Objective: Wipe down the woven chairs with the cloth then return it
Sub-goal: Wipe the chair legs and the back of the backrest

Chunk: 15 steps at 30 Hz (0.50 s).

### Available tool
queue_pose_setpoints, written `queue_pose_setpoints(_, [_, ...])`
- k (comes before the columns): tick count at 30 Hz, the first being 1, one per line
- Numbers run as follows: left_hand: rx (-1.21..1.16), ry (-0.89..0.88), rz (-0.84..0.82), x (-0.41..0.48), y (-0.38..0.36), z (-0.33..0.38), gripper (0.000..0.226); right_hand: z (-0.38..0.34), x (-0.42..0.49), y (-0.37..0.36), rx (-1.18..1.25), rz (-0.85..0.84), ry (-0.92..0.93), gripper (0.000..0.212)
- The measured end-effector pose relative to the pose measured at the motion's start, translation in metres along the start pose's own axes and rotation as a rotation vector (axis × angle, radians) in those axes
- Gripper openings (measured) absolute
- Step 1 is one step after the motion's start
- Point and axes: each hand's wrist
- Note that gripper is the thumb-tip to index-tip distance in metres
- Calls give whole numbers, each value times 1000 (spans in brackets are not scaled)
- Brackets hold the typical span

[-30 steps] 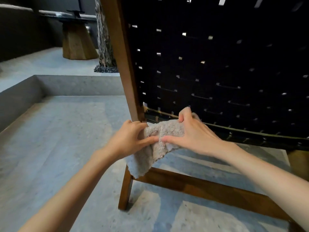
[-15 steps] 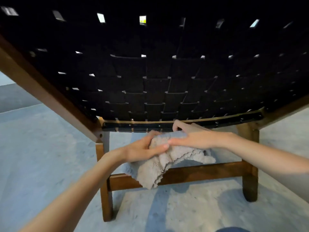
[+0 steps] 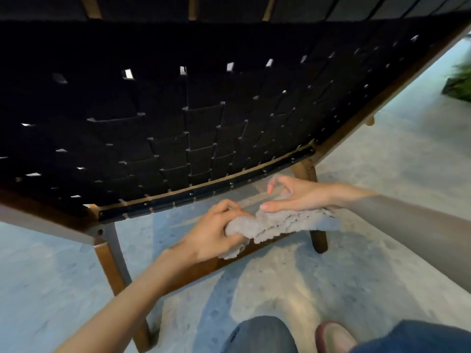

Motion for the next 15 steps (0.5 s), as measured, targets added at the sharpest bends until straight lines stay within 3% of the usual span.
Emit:
queue_pose_setpoints(3, [-292, 122, -13, 4, -2, 7, 19, -1, -17, -1, 30, 64, -12, 72])
queue_pose_setpoints(7, [-515, 225, 37, 6, -5, 12, 17, -8, -30, -26, 37, 133, 7, 80])
queue_pose_setpoints(12, [-484, 252, -120, 12, 7, 15, 9, -13, -41, -43, -47, 359, 85, 20])
queue_pose_setpoints(15, [-466, 296, -182, 17, 17, 17, 4, -15, -47, -39, 19, 399, 85, 17])
Point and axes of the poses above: each hand's wrist, its own x-axis towards the middle knuckle, its own y-axis out of the back of the hand, z = x × y, and after that the axes turned 6 degrees about -x, right-handed
